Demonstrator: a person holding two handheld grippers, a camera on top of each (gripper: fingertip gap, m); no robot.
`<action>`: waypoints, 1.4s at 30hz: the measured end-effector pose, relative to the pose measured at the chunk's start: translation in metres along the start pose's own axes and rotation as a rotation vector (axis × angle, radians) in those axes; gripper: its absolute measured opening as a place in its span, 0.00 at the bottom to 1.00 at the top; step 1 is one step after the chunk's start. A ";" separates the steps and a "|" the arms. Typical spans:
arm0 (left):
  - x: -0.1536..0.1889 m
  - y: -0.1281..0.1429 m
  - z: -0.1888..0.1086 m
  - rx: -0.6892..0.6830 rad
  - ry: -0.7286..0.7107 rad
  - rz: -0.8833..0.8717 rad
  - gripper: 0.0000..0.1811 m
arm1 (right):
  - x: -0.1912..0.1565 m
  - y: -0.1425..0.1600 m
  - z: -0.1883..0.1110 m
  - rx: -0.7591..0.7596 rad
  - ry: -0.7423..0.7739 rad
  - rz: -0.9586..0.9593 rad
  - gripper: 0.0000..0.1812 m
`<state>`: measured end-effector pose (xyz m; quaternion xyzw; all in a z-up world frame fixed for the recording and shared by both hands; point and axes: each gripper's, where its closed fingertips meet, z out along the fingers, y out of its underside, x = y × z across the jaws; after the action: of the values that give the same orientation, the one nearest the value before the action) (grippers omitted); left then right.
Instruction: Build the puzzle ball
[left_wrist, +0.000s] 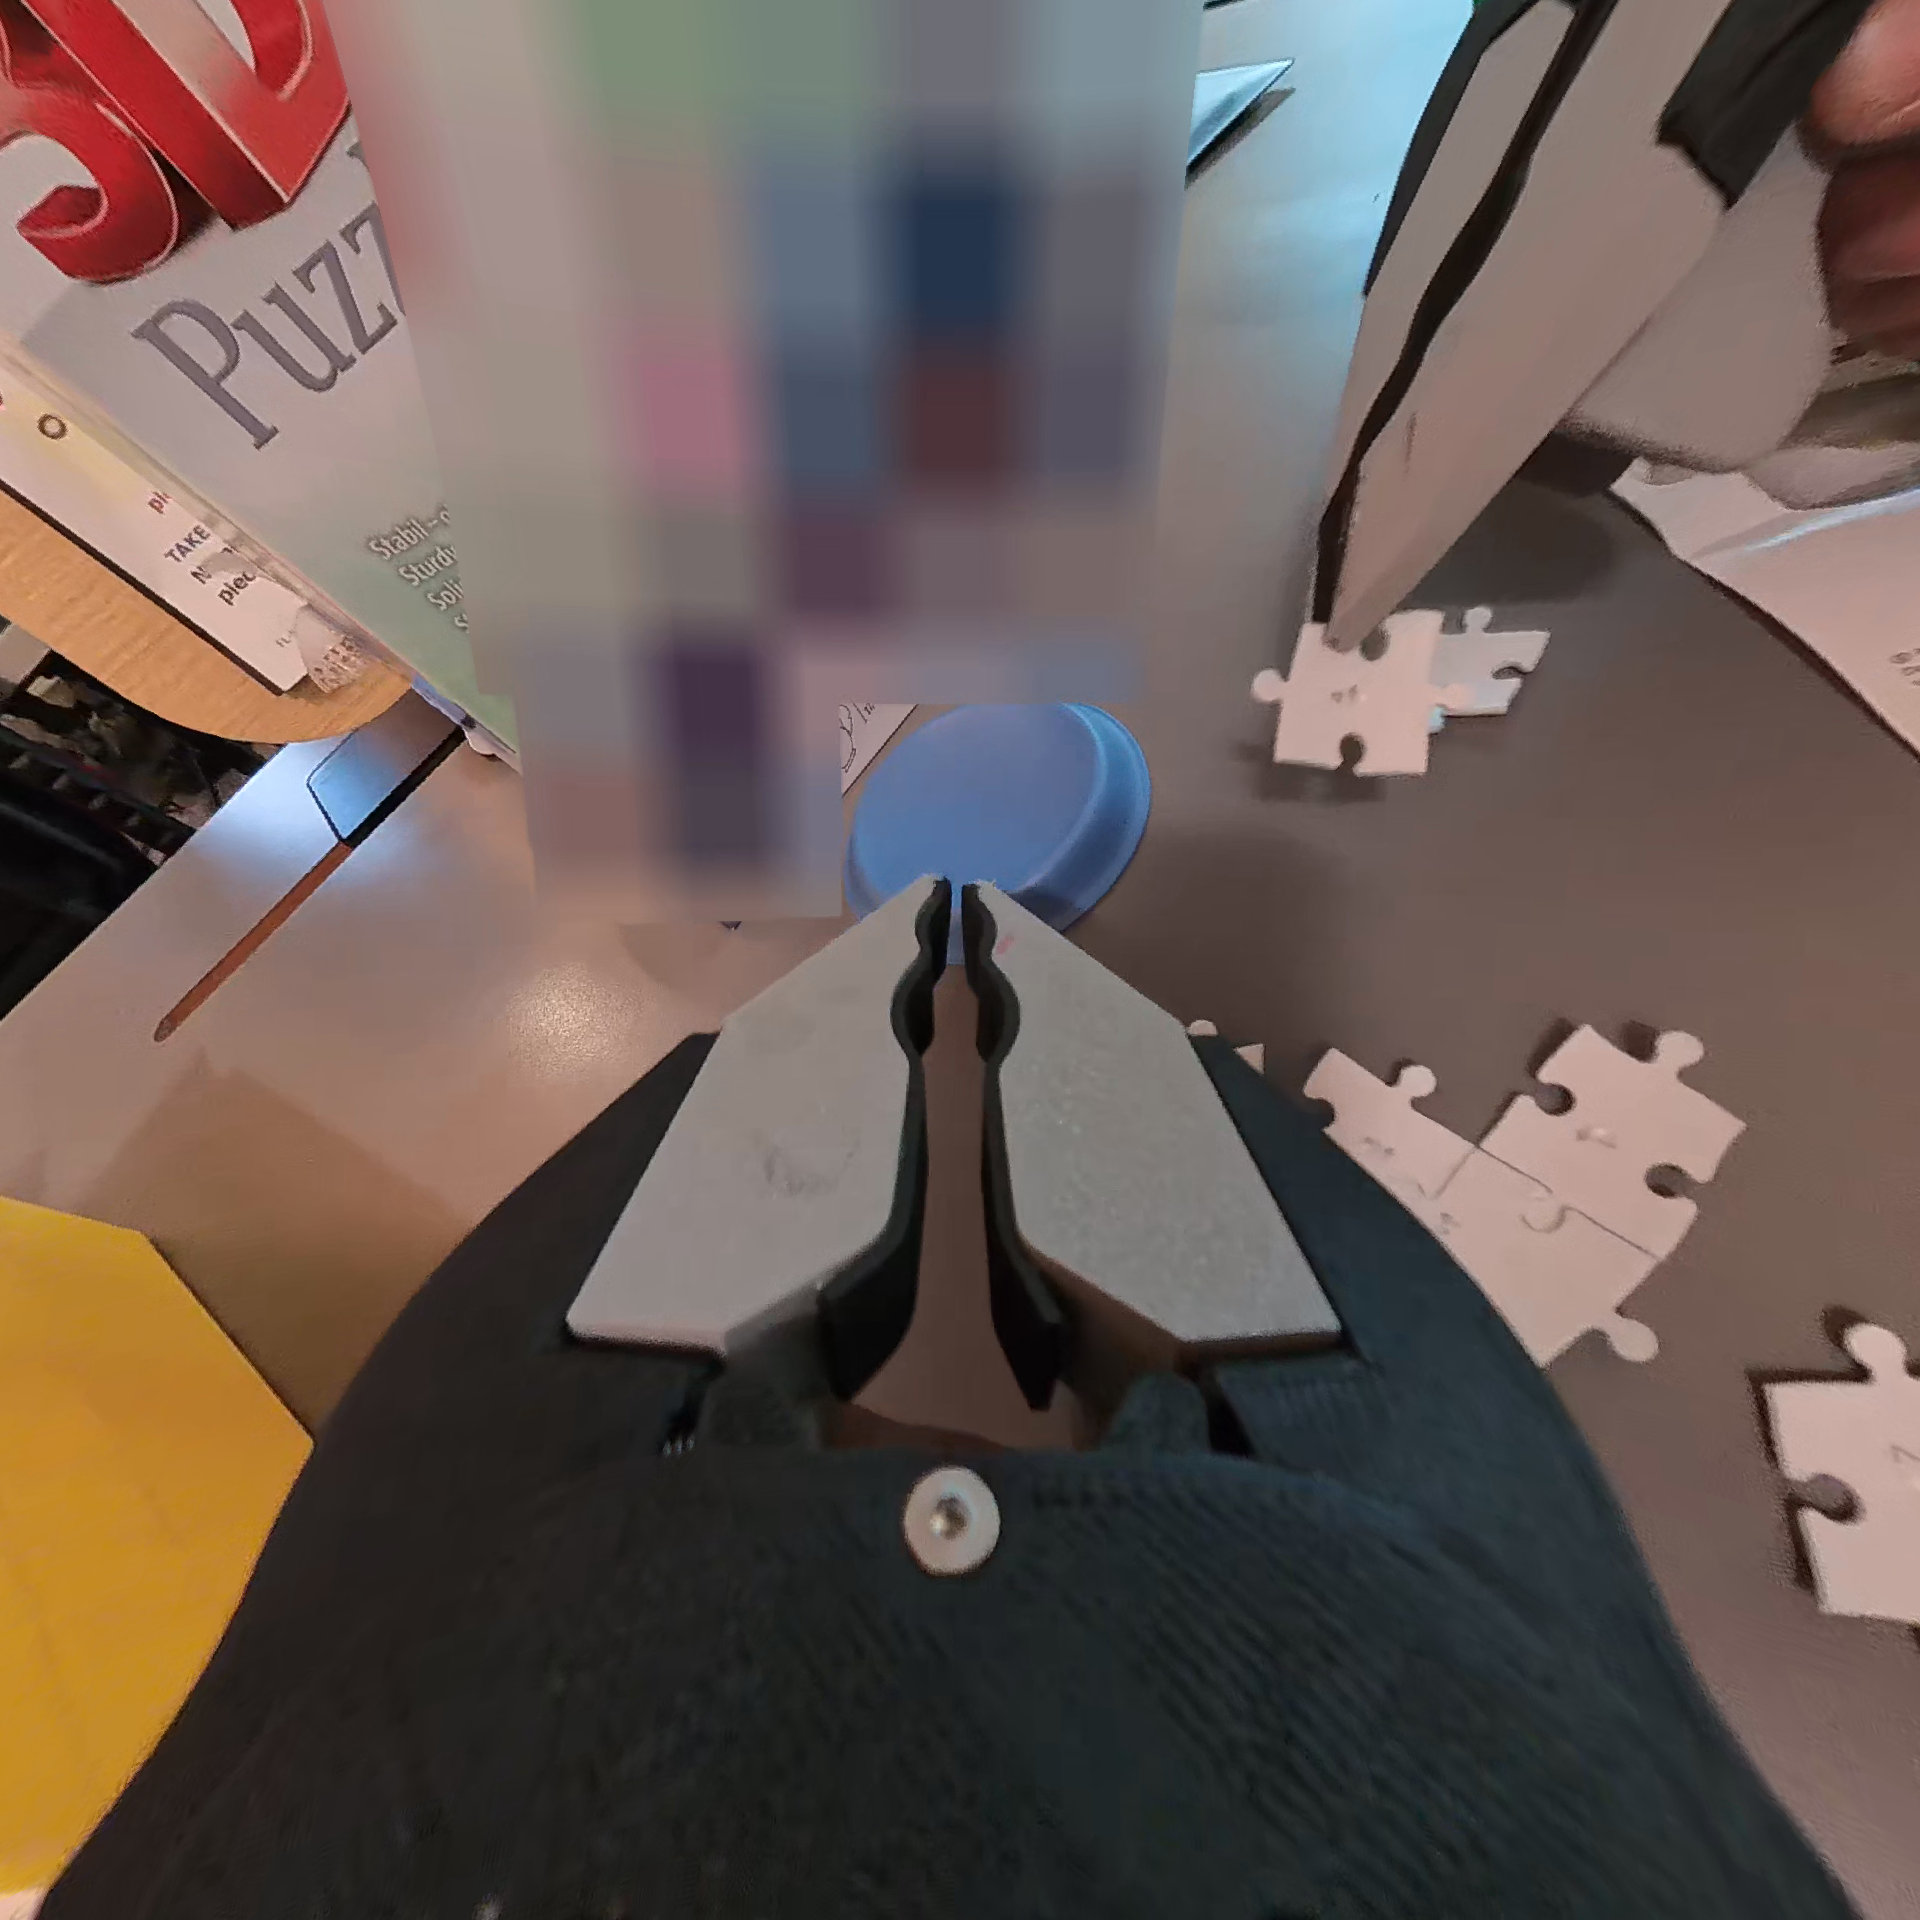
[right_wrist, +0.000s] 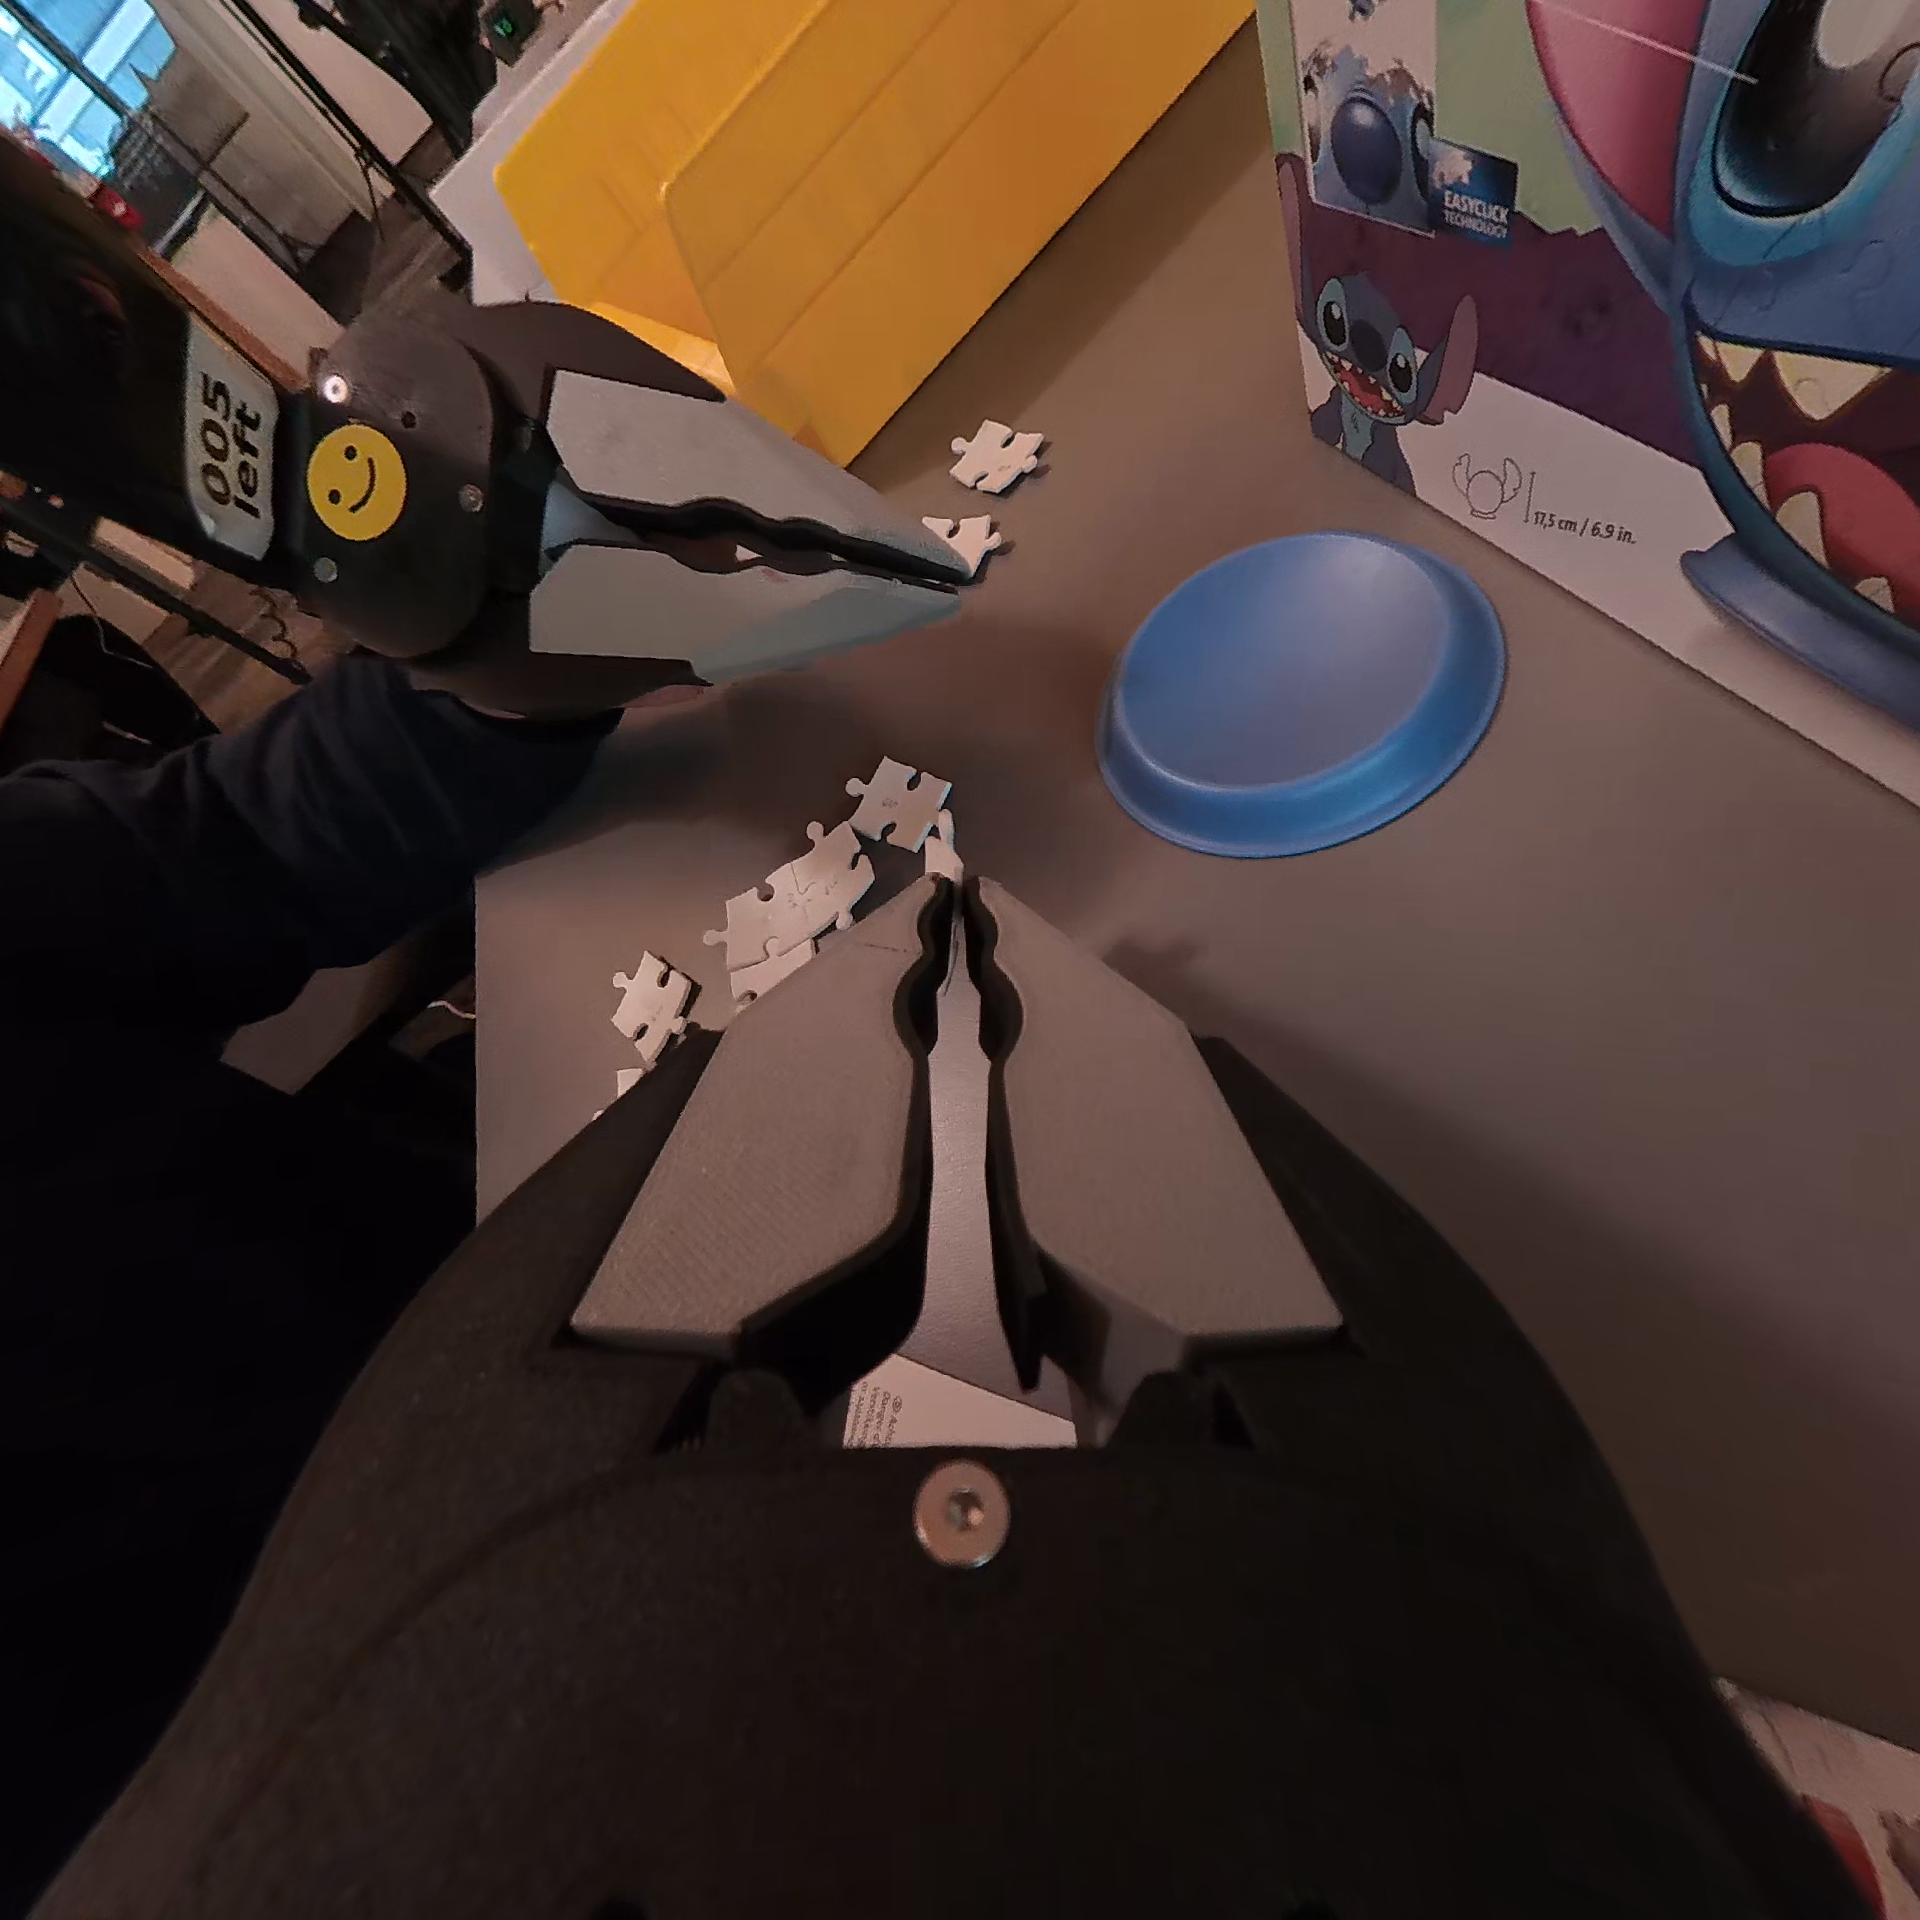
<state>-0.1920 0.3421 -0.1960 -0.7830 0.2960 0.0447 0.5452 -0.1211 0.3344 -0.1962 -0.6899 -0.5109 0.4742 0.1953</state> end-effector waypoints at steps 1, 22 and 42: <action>-0.001 0.001 0.001 -0.005 -0.002 -0.001 0.00 | 0.000 -0.001 -0.001 0.004 0.001 -0.002 0.00; -0.015 0.008 0.002 -0.030 -0.062 -0.028 0.00 | 0.020 -0.035 -0.047 0.192 0.073 0.019 0.00; -0.015 0.015 0.005 -0.061 -0.065 -0.019 0.00 | 0.014 -0.025 -0.033 0.138 0.051 0.013 0.00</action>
<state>-0.2112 0.3491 -0.2045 -0.8001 0.2694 0.0739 0.5308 -0.1052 0.3645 -0.1679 -0.6899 -0.4674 0.4917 0.2525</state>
